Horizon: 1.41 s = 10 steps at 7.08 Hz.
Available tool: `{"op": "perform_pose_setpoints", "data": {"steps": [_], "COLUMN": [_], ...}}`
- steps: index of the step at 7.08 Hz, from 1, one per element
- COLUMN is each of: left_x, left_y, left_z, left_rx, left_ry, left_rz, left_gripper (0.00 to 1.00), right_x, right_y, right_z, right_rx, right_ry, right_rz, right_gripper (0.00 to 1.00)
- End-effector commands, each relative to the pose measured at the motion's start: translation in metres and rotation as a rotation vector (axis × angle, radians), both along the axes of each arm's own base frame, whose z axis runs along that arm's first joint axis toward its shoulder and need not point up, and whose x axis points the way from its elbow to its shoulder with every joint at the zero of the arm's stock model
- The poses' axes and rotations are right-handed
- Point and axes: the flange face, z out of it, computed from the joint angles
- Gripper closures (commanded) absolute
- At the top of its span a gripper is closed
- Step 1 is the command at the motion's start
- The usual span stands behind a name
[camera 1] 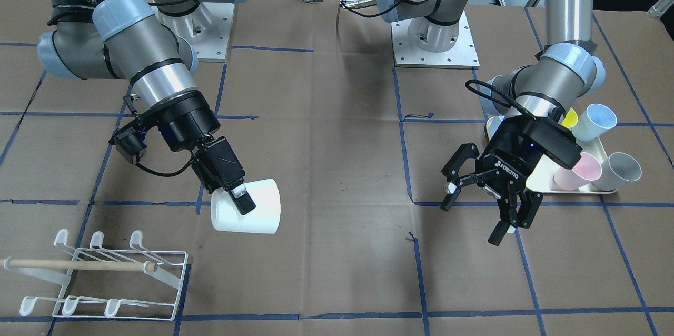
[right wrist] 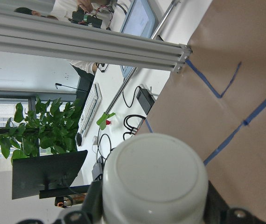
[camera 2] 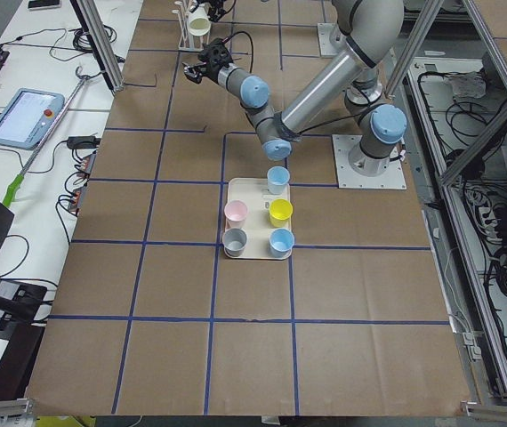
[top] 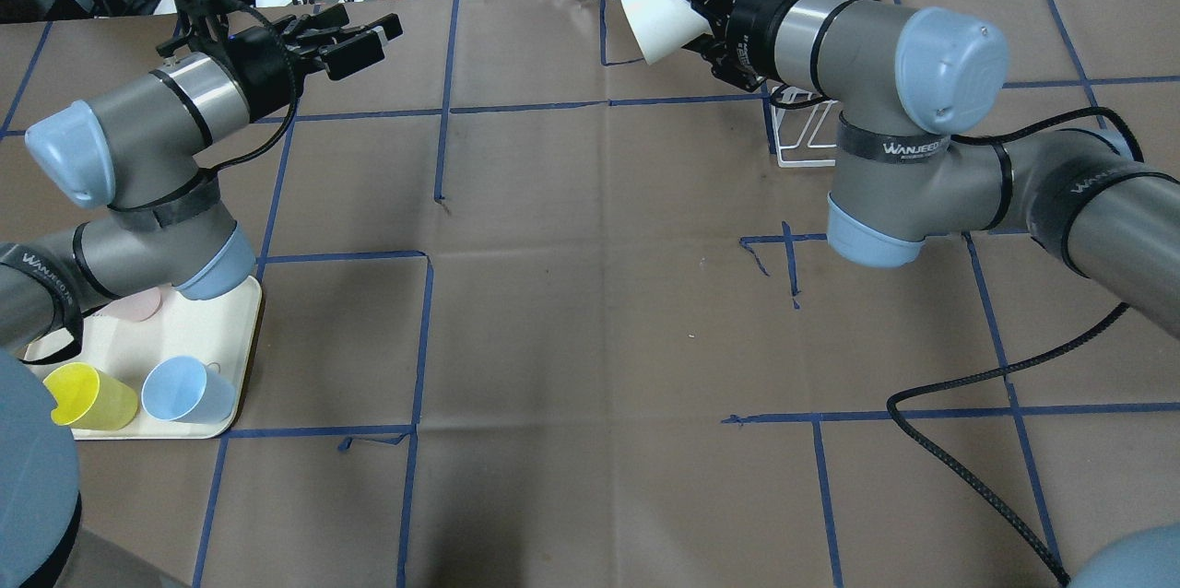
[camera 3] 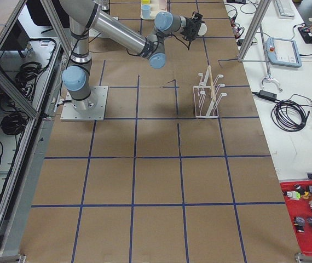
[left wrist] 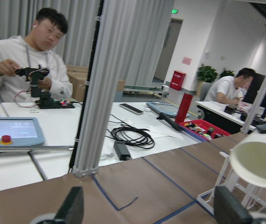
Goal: Transfer IKEA cup to right arm and place on rack
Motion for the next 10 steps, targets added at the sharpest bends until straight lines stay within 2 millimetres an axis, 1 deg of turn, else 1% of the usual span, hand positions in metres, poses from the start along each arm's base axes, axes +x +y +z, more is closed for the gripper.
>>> {"op": "perform_pose_setpoints", "data": {"steps": [1, 2, 3, 4, 5, 6, 7, 8, 9, 10], "left_x": [-0.026, -0.042, -0.062, -0.069, -0.071, -0.072, -0.073, -0.073, -0.073, -0.072], "left_y": [-0.035, -0.048, -0.045, -0.034, -0.016, 0.010, 0.044, 0.071, 0.086, 0.094], "left_z": [0.002, 0.002, 0.014, 0.024, 0.040, 0.061, 0.089, 0.120, 0.132, 0.133], "left_rx": [0.245, 0.422, 0.566, 0.708, 0.830, 0.929, 1.018, 1.031, 1.045, 1.057], "left_ry": [-0.176, -0.292, -0.403, -0.455, -0.451, -0.462, -0.473, -0.474, -0.474, -0.483], "left_rz": [0.184, 0.244, 0.265, 0.255, 0.257, 0.236, 0.217, 0.215, 0.215, 0.215], "left_gripper": [0.03, 0.02, 0.02, 0.02, 0.02, 0.02, 0.02, 0.02, 0.02, 0.02], "right_x": [-0.022, -0.030, -0.052, -0.071, -0.087, -0.102, -0.112, -0.123, -0.125, -0.127], "right_y": [-0.008, -0.011, -0.019, -0.030, -0.041, -0.052, -0.062, -0.074, -0.085, -0.093], "right_z": [0.004, 0.004, 0.007, 0.016, 0.024, 0.011, 0.000, -0.003, -0.014, -0.026], "right_rx": [-0.186, -0.232, -0.264, -0.293, -0.320, -0.317, -0.323, -0.331, -0.338, -0.335], "right_ry": [0.363, 0.496, 0.660, 0.745, 0.794, 0.860, 0.934, 0.998, 1.042, 1.062], "right_rz": [0.072, 0.089, 0.072, 0.057, 0.051, 0.079, 0.120, 0.133, 0.172, 0.196], "right_gripper": [0.62, 0.62, 0.64, 0.64, 0.64, 0.64, 0.64, 0.64, 0.64, 0.64]}}
